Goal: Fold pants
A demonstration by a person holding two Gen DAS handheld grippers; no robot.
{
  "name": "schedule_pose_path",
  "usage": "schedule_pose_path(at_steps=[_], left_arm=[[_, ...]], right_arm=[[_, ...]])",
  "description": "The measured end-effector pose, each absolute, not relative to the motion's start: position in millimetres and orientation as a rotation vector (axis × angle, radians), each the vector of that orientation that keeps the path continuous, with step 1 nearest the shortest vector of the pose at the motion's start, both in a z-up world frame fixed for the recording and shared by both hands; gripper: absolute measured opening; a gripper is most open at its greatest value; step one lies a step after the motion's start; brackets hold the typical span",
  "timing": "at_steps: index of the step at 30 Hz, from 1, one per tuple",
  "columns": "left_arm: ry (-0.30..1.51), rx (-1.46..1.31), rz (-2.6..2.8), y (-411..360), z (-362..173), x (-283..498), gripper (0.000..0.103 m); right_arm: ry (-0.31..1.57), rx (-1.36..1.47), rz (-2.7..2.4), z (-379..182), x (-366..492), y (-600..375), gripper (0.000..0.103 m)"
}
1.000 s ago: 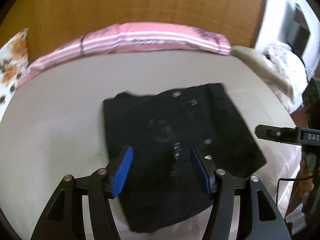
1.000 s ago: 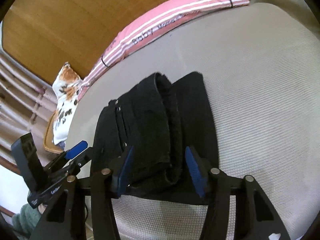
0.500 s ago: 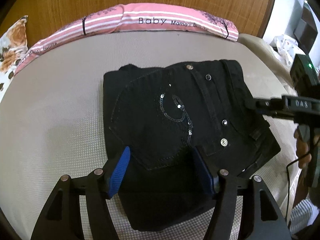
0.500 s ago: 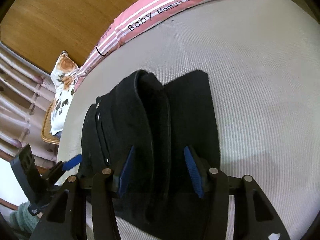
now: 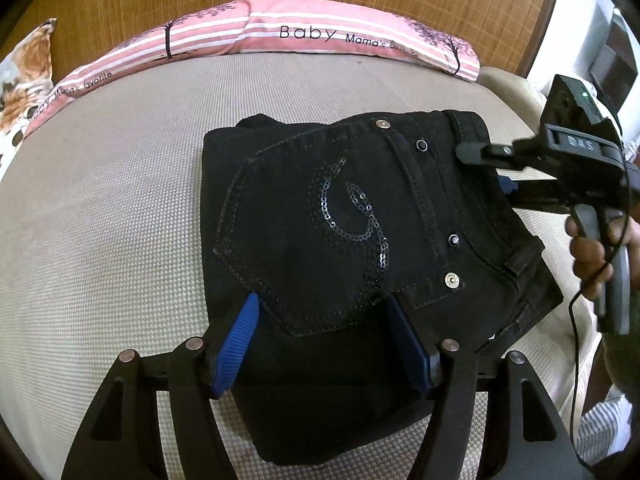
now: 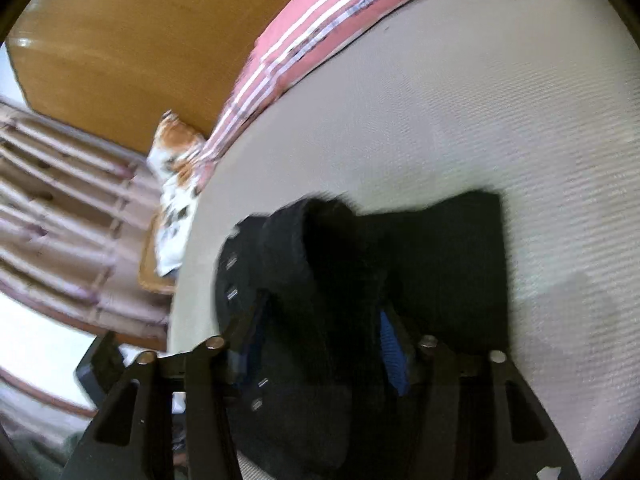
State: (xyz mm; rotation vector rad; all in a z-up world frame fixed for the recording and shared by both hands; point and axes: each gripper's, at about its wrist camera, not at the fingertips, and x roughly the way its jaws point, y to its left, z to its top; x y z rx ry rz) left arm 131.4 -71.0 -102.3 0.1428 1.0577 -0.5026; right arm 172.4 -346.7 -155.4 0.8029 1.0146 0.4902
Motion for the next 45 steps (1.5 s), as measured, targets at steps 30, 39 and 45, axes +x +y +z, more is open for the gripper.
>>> schedule_pose_path(at_steps=[30, 39, 45], left_arm=[[1.053, 0.199, -0.510, -83, -101, 128, 0.068], [1.067, 0.194, -0.514, -82, -106, 127, 0.069], [1.067, 0.195, -0.511, -81, -107, 127, 0.069]], right_arm=[[0.967, 0.798, 0.159, -149, 124, -377, 0.011], [0.948, 0.820, 0.140, -121, 91, -388, 0.029], [0.964, 0.781, 0.193, -116, 64, -383, 0.029]])
